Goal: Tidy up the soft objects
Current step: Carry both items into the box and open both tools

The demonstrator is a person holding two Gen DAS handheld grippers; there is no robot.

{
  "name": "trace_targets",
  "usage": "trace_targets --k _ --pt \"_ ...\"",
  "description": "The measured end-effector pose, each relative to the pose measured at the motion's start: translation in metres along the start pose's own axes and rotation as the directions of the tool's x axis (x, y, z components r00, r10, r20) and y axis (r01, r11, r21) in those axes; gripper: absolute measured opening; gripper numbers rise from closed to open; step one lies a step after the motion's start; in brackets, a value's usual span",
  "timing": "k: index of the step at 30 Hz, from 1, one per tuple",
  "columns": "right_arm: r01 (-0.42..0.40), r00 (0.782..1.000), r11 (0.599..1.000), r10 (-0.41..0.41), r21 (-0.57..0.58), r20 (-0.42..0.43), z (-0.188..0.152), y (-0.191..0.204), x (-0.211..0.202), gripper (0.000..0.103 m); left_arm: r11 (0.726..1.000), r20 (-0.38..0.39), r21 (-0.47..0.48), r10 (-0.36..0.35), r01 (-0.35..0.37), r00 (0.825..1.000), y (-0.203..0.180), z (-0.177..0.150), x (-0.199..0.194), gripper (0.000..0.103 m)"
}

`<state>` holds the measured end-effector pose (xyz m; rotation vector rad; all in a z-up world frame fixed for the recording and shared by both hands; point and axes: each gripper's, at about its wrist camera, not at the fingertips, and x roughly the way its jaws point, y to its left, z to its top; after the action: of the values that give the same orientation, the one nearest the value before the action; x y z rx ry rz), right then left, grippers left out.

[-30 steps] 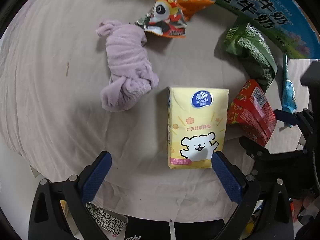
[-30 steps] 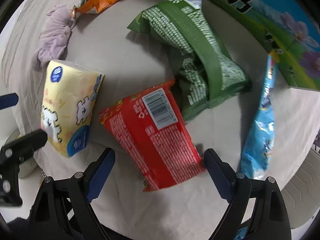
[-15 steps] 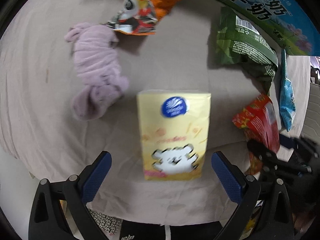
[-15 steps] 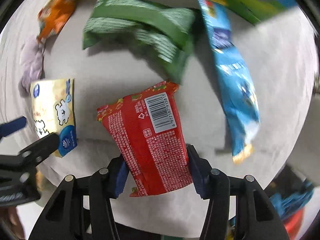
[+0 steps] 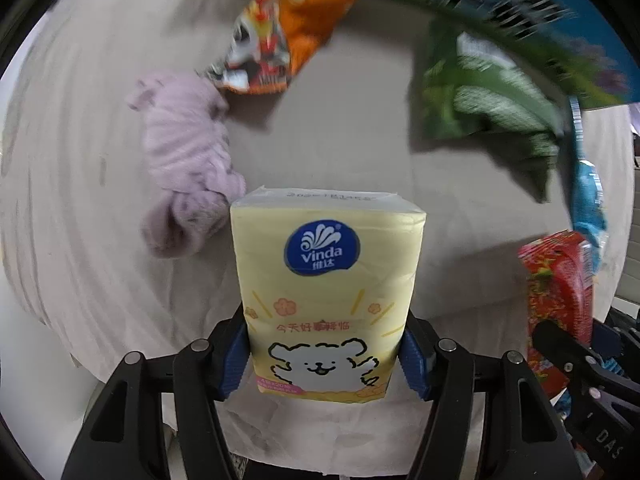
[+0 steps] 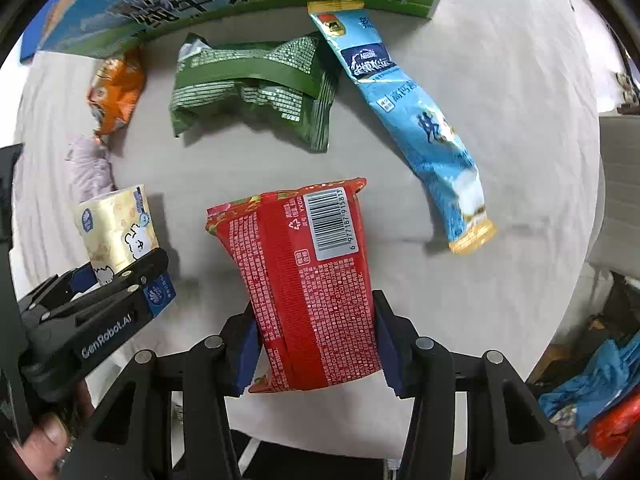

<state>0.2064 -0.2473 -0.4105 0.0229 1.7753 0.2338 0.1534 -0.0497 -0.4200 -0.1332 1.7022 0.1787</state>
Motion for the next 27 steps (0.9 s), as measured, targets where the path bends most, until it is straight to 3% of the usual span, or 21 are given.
trace_targets --k 9,17,22,27 --pt "-0.069 0.992 0.998 0.069 -0.007 0.103 -0.028 -0.021 -0.052 0.051 0.999 0.196 0.018 -0.037 0.034 0.980 -0.007 -0.050 -0.078 0.061" --pt "-0.150 0.956 0.989 0.148 -0.010 0.255 -0.044 -0.031 -0.136 0.051 0.992 0.317 0.083 -0.119 0.097 0.941 -0.009 -0.031 -0.198 0.061" --pt "-0.162 0.919 0.987 0.155 -0.011 0.364 -0.030 -0.024 -0.200 0.050 0.980 0.345 0.134 -0.183 0.145 0.921 -0.009 -0.003 -0.233 0.061" --pt "-0.122 0.897 0.992 0.096 0.032 0.432 0.011 -0.010 -0.227 0.050 0.964 0.334 0.192 -0.243 0.186 0.911 -0.006 0.049 -0.254 0.061"
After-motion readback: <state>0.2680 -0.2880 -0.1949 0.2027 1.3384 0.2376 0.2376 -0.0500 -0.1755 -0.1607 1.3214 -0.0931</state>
